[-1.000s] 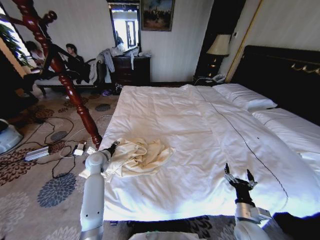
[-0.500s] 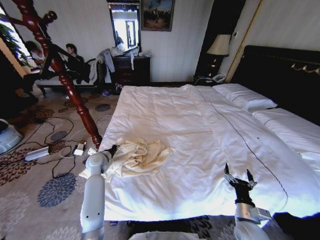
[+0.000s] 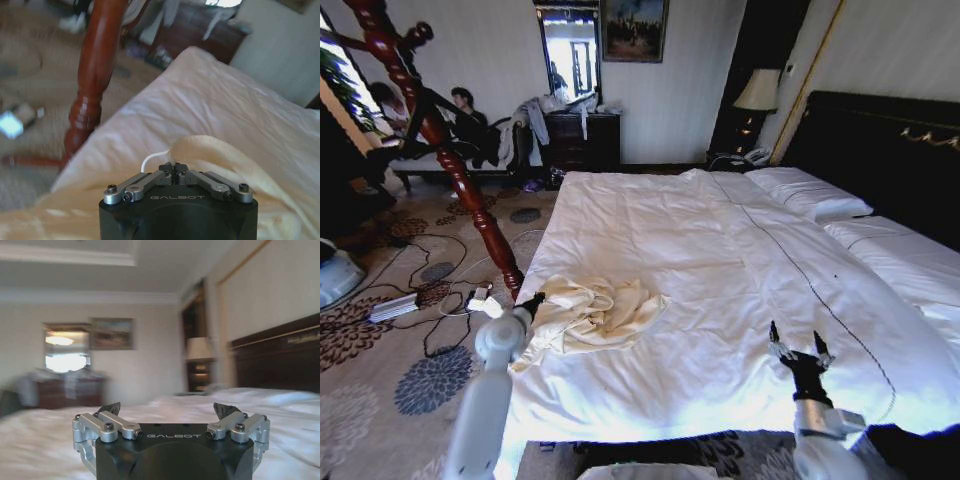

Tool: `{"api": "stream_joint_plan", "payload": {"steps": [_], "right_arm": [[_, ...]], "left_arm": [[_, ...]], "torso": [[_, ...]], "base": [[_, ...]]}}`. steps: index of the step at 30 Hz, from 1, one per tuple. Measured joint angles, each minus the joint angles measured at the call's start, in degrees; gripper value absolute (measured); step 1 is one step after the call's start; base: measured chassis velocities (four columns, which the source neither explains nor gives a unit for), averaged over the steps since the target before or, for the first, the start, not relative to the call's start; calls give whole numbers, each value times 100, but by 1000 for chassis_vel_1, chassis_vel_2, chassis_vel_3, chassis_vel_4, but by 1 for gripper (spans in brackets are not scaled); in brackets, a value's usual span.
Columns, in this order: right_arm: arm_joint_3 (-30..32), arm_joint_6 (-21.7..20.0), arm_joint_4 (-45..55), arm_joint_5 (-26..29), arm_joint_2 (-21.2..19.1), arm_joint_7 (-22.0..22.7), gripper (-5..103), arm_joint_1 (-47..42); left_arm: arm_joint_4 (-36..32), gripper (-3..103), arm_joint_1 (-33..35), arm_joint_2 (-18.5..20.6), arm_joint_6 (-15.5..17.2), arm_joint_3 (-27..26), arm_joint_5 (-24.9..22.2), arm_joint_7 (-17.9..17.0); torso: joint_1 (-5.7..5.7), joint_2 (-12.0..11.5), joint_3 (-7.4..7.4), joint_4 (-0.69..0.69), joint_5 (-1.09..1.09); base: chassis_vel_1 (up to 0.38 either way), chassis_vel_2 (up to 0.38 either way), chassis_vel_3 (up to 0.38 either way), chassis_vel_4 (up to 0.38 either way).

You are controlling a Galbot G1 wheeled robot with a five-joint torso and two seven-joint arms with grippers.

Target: Pick up the clothes from the bed and hang them on the clothes hanger.

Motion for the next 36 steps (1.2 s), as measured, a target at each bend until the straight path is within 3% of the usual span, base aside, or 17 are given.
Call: {"api": "stream_joint_plan", "payload": {"steps": [1, 3, 4, 7, 10, 12, 13, 15, 17, 19, 23, 26, 28, 29, 32, 36], "right_arm": [[-69, -40, 93, 294, -133, -52, 100, -9], [-451, -275, 514, 1565, -744, -135, 100, 25], [-616, -312, 569, 1780, -959, -194, 100, 100], [-895, -317, 451, 1878, -1267, -419, 100, 328], [-1868, -122, -310, 1880, -1798, -1121, 100, 1302], [-2044, -80, -454, 1883, -1834, -1241, 100, 1471], [-2399, 22, -741, 1880, -1867, -1526, 100, 1826], [-3269, 225, -1448, 1897, -1696, -2190, 100, 2794], [-3468, 238, -1591, 1934, -1604, -2270, 100, 3040], [-4319, 238, -2099, 2323, -1091, -2374, 100, 4145], [-4886, 145, -2439, 2597, -685, -2368, 100, 4749], [-5515, -148, -2743, 3140, -107, -2045, 100, 5389], [-5563, -173, -2775, 3173, -52, -2006, 100, 5439], [-5711, -271, -2938, 3188, 176, -1872, 100, 5619], [-5789, -393, -3095, 2916, 347, -1730, 100, 5725], [-5953, -786, -3345, 1937, 601, -1275, 100, 5914]], "left_arm": [[-25, 0, 62, 28, -67, 26, 139, 79], [-26, 0, 238, 69, -392, 153, 692, 327], [14, 0, 265, 70, -499, 220, 901, 397], [59, 0, 328, 57, -647, 307, 1273, 502], [116, 0, 462, 18, -977, 401, 2104, 663], [126, 0, 484, 18, -1035, 405, 2221, 680], [132, 0, 517, 19, -1128, 411, 2386, 713], [115, 0, 618, 95, -1324, 410, 2716, 808], [98, 0, 642, 126, -1356, 402, 2757, 825], [-33, 0, 716, 280, -1422, 362, 2820, 879], [-79, 0, 703, 413, -1427, 301, 2872, 901], [-24, 0, 613, 560, -1433, 227, 2989, 921], [-14, 0, 604, 573, -1433, 223, 2992, 921], [17, 0, 554, 614, -1433, 211, 2989, 921], [31, 0, 488, 638, -1431, 204, 2945, 911], [30, 0, 368, 645, -1401, 214, 2834, 888]], "torso": [[0, 0, 0, 1, -1], [0, 0, 0, -5, 0], [0, 1, -1, -5, -1], [0, 0, 0, -7, 0], [0, 0, 1, -1, 1], [0, 0, 1, -4, 2], [1, 0, 1, -4, 1], [0, 0, 1, -5, 1], [1, 0, 1, -7, 2], [1, 0, 1, 1, -1], [1, 0, 1, -1, 1], [1, -1, 1, -4, 0], [2, -1, 1, -3, -1], [1, 0, 1, -3, -3], [1, 0, 1, -4, -1], [1, -1, 1, -5, 0]], "base": [[0, 0, 0, 0], [0, 0, 0, 0], [0, 0, 0, 0], [0, 0, 0, 0], [0, 0, 0, 0], [0, 0, 0, 0], [0, 0, 0, 0], [0, 0, 0, 0], [0, 0, 0, 0], [0, 0, 0, 0], [0, 0, 0, 0], [0, 0, 0, 0], [0, 0, 0, 0], [0, 0, 0, 0], [0, 0, 0, 0], [0, 0, 0, 0]]}}
